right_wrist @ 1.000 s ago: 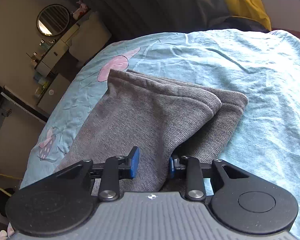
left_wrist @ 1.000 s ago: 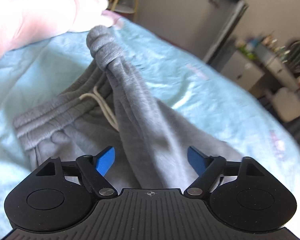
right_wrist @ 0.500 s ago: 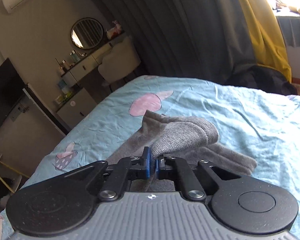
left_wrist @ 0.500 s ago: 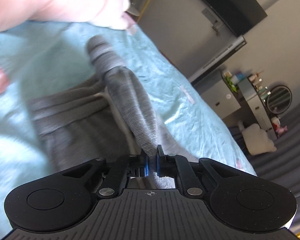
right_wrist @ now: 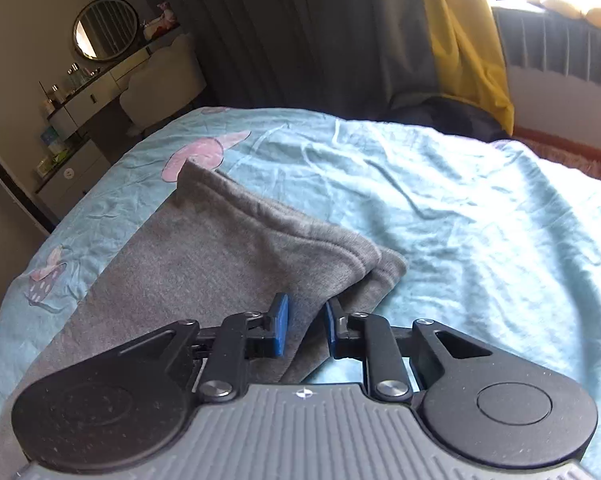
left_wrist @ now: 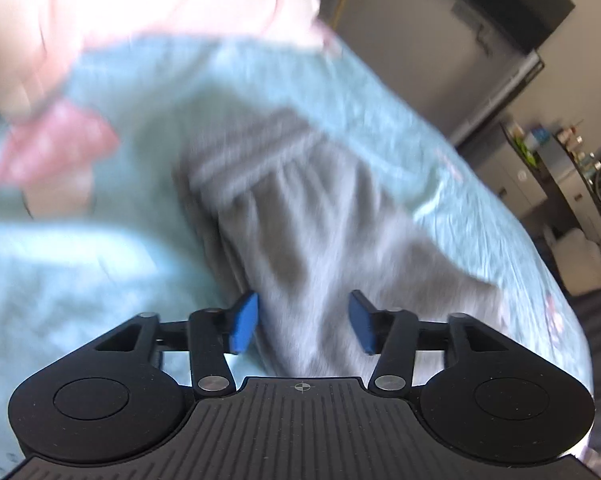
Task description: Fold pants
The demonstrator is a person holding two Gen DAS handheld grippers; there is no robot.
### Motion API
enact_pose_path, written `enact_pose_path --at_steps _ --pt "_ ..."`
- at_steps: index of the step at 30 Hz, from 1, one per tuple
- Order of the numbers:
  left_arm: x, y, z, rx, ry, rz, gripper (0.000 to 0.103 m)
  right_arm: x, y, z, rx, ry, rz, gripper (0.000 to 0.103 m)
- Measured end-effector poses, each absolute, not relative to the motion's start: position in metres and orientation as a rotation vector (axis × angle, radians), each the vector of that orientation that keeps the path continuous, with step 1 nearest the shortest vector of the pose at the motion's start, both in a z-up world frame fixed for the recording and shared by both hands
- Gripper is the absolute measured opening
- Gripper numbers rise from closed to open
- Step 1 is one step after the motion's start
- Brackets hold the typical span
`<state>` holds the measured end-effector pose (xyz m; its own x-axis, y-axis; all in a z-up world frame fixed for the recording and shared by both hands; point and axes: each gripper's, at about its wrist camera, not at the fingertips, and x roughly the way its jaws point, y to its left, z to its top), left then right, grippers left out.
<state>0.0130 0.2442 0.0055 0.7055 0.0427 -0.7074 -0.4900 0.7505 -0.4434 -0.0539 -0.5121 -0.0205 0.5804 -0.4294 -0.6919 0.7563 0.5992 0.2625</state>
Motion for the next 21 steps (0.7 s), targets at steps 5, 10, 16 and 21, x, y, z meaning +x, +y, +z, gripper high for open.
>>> enact_pose_path --at_steps 5,10,16,21 --pt "0.031 0.199 0.040 -0.514 0.617 0.250 0.073 -0.040 -0.470 0.011 0.432 0.534 -0.752 0.024" --pt "0.092 0.102 0.027 -0.391 0.656 0.014 0.079 0.021 -0.376 0.023 0.511 0.556 -0.229 0.033" --pt "0.132 0.010 -0.027 -0.321 0.672 -0.143 0.080 0.110 -0.284 -0.032 0.770 0.776 0.291 0.038" --pt "0.151 0.007 -0.067 -0.265 0.671 -0.180 0.084 0.141 -0.316 -0.097 1.039 0.864 0.360 0.015"
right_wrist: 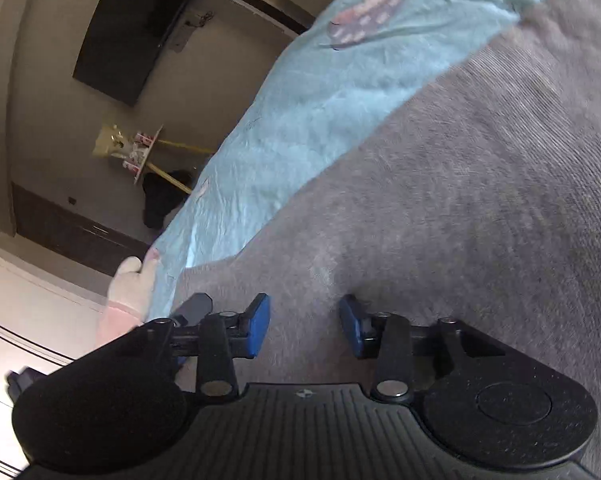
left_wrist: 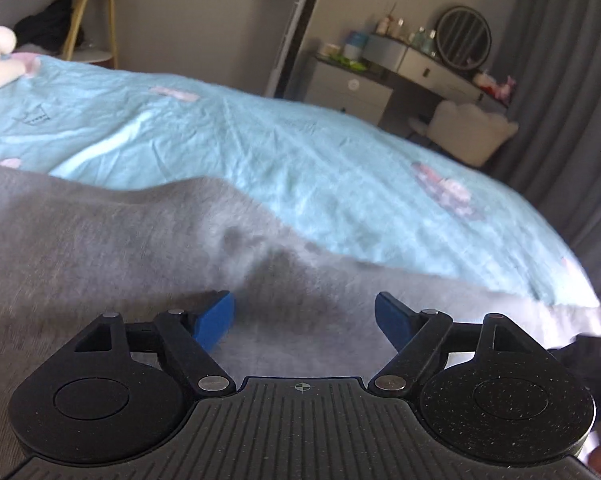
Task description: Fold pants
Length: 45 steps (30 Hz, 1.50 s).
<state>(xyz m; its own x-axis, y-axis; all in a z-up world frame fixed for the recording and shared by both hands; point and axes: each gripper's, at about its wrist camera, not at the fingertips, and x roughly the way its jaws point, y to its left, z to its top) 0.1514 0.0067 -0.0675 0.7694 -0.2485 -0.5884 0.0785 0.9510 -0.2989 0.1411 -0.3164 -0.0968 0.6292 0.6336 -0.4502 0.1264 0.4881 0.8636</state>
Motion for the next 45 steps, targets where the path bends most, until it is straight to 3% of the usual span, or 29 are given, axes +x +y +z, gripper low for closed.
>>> enact_pose_path --at_steps 1,2,6,13,19,21,23,24,25,27,29,30,31,40,43,44,45 --pt "0.152 0.007 -0.072 -0.245 0.644 -0.201 0.086 0.143 -0.333 -0.103 1.085 0.859 0.346 0.002" --pt "0.149 0.009 -0.074 -0.207 0.618 -0.220 0.086 0.142 -0.349 -0.107 1.111 0.828 0.319 0.000" --pt "0.143 0.004 -0.074 -0.043 0.582 -0.244 0.087 0.129 -0.420 -0.113 1.195 0.690 0.195 0.000" --pt "0.148 0.064 -0.065 -0.187 0.559 -0.051 0.087 0.083 -0.514 -0.099 1.012 0.562 -0.053 0.000" --pt "0.143 0.118 -0.061 -0.297 0.561 0.187 0.087 0.037 -0.574 -0.096 1.115 0.431 -0.315 0.000" --pt "0.138 0.117 -0.054 -0.300 0.563 0.170 0.088 0.035 -0.566 -0.087 1.102 0.452 -0.315 0.006" --pt "0.132 0.106 -0.046 -0.322 0.581 0.112 0.090 0.039 -0.540 -0.076 1.074 0.477 -0.208 0.046" --pt "0.128 0.098 -0.044 -0.337 0.584 0.068 0.092 0.045 -0.519 -0.074 1.084 0.477 -0.104 0.054" --pt "0.125 0.087 -0.042 -0.340 0.589 0.023 0.093 0.045 -0.503 -0.073 1.100 0.482 -0.007 0.059" --pt "0.120 0.061 -0.040 -0.301 0.619 -0.049 0.093 0.043 -0.470 -0.078 1.132 0.540 0.122 0.061" --pt "0.116 0.039 -0.040 -0.252 0.653 -0.108 0.093 0.043 -0.452 -0.088 1.118 0.635 0.160 0.060" --pt "0.113 0.029 -0.041 -0.229 0.669 -0.133 0.094 0.039 -0.450 -0.089 1.070 0.655 0.148 0.055" --pt "0.111 0.020 -0.043 -0.204 0.693 -0.150 0.094 0.035 -0.454 -0.088 1.057 0.664 0.129 0.042" --pt "0.089 -0.015 -0.045 -0.146 0.776 -0.202 0.094 -0.070 -0.570 -0.090 1.157 0.447 -0.341 0.031" --pt "0.085 -0.026 -0.047 -0.142 0.805 -0.207 0.094 -0.099 -0.585 -0.082 1.114 0.422 -0.474 0.031" --pt "0.083 -0.031 -0.047 -0.130 0.811 -0.207 0.094 -0.107 -0.588 -0.083 1.109 0.429 -0.501 0.041" --pt "0.082 -0.035 -0.047 -0.123 0.815 -0.209 0.094 -0.112 -0.590 -0.087 1.117 0.430 -0.489 0.041"
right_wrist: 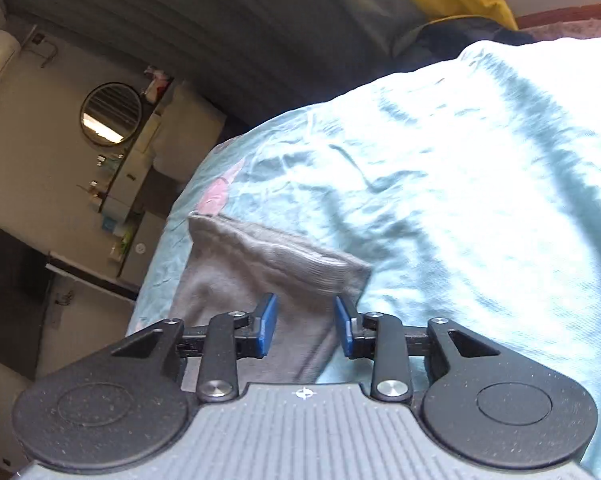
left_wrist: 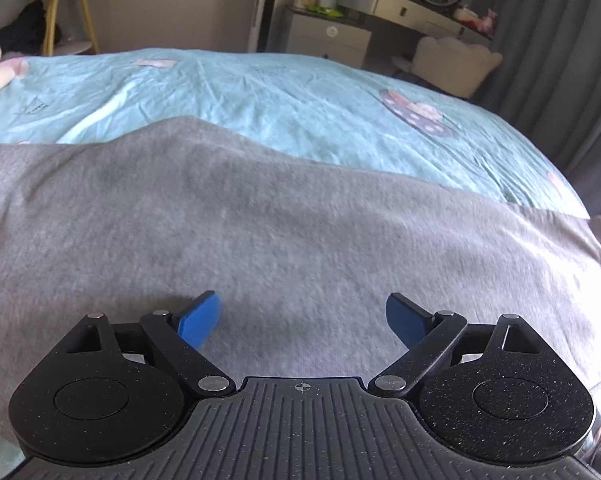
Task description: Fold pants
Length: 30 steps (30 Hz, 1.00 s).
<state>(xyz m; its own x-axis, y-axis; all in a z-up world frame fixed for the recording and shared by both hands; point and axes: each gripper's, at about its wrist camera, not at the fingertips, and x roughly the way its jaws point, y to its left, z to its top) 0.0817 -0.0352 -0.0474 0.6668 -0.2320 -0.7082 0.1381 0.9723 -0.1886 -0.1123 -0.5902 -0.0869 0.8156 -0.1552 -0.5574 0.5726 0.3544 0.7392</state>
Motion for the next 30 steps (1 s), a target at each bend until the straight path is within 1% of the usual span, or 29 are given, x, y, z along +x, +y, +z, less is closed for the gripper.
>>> enact_pose_path --at_steps 5,7,11,12,14,15,17,19,22,23,24,26,30 --pt "0.074 -0.056 -0.053 -0.055 0.819 -0.184 0.095 -0.111 -0.598 -0.096 1.165 0.426 -0.418 0.041" --pt "0.073 -0.063 -0.054 -0.008 0.815 -0.181 0.095 -0.098 -0.599 -0.096 1.155 0.435 -0.409 0.043" --pt "0.072 -0.065 -0.055 0.017 0.814 -0.182 0.095 -0.080 -0.598 -0.092 1.101 0.443 -0.423 0.043" --pt "0.072 -0.065 -0.055 0.011 0.814 -0.179 0.095 -0.077 -0.595 -0.088 1.075 0.450 -0.425 0.041" --pt "0.073 -0.062 -0.054 -0.004 0.811 -0.174 0.095 -0.076 -0.593 -0.084 1.034 0.462 -0.432 0.015" --pt "0.073 -0.061 -0.054 -0.009 0.809 -0.173 0.095 -0.075 -0.593 -0.083 1.029 0.468 -0.433 0.013" --pt "0.074 -0.060 -0.055 -0.013 0.808 -0.175 0.096 -0.074 -0.590 -0.081 1.019 0.478 -0.448 0.015" --pt "0.074 -0.060 -0.056 -0.011 0.807 -0.178 0.096 -0.074 -0.592 -0.081 1.020 0.494 -0.468 0.020" --pt "0.074 -0.058 -0.055 -0.024 0.806 -0.185 0.096 -0.068 -0.591 -0.079 1.009 0.512 -0.493 0.020" --pt "0.074 -0.056 -0.054 -0.037 0.806 -0.187 0.096 -0.065 -0.588 -0.073 0.982 0.527 -0.505 0.013" --pt "0.074 -0.054 -0.053 -0.054 0.808 -0.190 0.096 -0.062 -0.584 -0.065 0.937 0.539 -0.509 0.010" --pt "0.073 -0.048 -0.051 -0.096 0.809 -0.198 0.096 -0.052 -0.571 -0.042 0.829 0.545 -0.508 0.009" --pt "0.069 -0.037 -0.045 -0.158 0.789 -0.196 0.096 -0.023 -0.512 0.029 0.564 0.501 -0.389 0.009"
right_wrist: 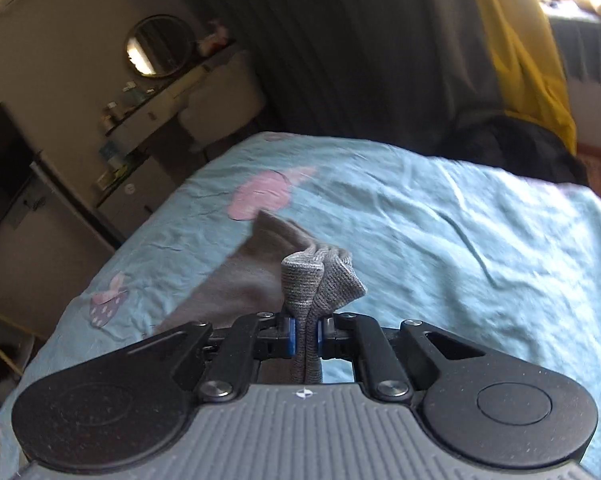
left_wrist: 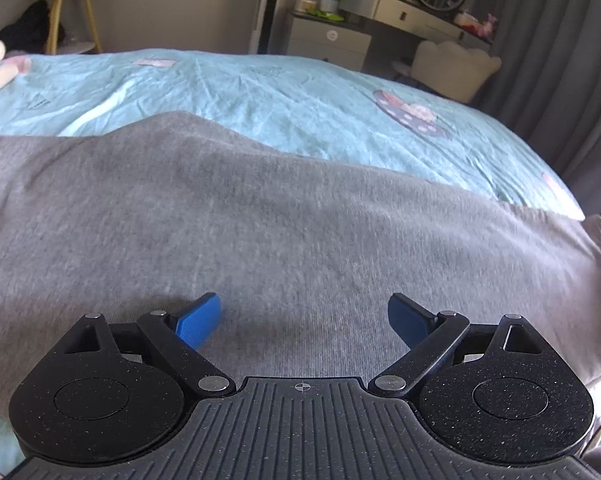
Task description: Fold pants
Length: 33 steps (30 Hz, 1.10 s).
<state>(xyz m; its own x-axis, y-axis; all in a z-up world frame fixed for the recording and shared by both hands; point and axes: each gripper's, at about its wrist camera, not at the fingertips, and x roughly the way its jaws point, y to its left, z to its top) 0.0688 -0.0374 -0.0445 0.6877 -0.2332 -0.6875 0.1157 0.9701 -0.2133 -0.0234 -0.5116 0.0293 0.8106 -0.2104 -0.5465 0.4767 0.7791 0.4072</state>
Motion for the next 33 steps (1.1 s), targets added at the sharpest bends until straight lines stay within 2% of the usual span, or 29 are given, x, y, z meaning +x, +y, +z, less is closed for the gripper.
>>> enact_pose_path --at_steps 3,6,8,13,14,16,18,20,23,27,29,33 --pt "0.061 -0.029 -0.035 -0.188 0.758 -0.196 0.096 -0.006 -0.443 0.073 0.398 0.465 -0.192 0.009" --pt "0.051 -0.022 -0.024 -0.195 0.717 -0.197 0.096 0.006 -0.366 0.086 0.238 0.484 0.015 0.009" --pt "0.045 -0.015 -0.017 -0.227 0.688 -0.200 0.096 0.011 -0.318 0.073 0.155 0.530 0.114 0.009" --pt "0.041 0.001 -0.012 -0.316 0.685 -0.189 0.096 0.013 -0.226 -0.004 0.054 0.782 0.283 0.011" --pt "0.042 0.003 -0.012 -0.330 0.694 -0.186 0.096 0.013 -0.219 -0.016 0.047 0.842 0.295 0.017" --pt "0.044 0.006 -0.015 -0.354 0.711 -0.180 0.096 0.011 -0.215 -0.030 0.077 0.917 0.287 0.025" --pt "0.046 0.007 -0.017 -0.371 0.725 -0.185 0.096 0.003 -0.231 -0.020 0.191 0.877 0.297 0.035" --pt "0.049 0.005 -0.020 -0.376 0.740 -0.203 0.096 -0.002 -0.251 -0.007 0.313 0.814 0.273 0.054" --pt "0.054 -0.003 -0.023 -0.385 0.781 -0.252 0.096 -0.010 -0.284 -0.002 0.389 0.783 0.171 0.055" --pt "0.069 -0.020 -0.028 -0.415 0.856 -0.351 0.096 -0.013 -0.318 -0.029 0.443 0.887 0.006 0.052" --pt "0.078 -0.031 -0.030 -0.419 0.893 -0.399 0.096 -0.018 -0.331 -0.035 0.548 0.869 0.002 0.049" --pt "0.104 -0.048 -0.045 -0.517 1.001 -0.449 0.096 -0.022 -0.329 -0.039 0.565 0.844 0.001 0.049"
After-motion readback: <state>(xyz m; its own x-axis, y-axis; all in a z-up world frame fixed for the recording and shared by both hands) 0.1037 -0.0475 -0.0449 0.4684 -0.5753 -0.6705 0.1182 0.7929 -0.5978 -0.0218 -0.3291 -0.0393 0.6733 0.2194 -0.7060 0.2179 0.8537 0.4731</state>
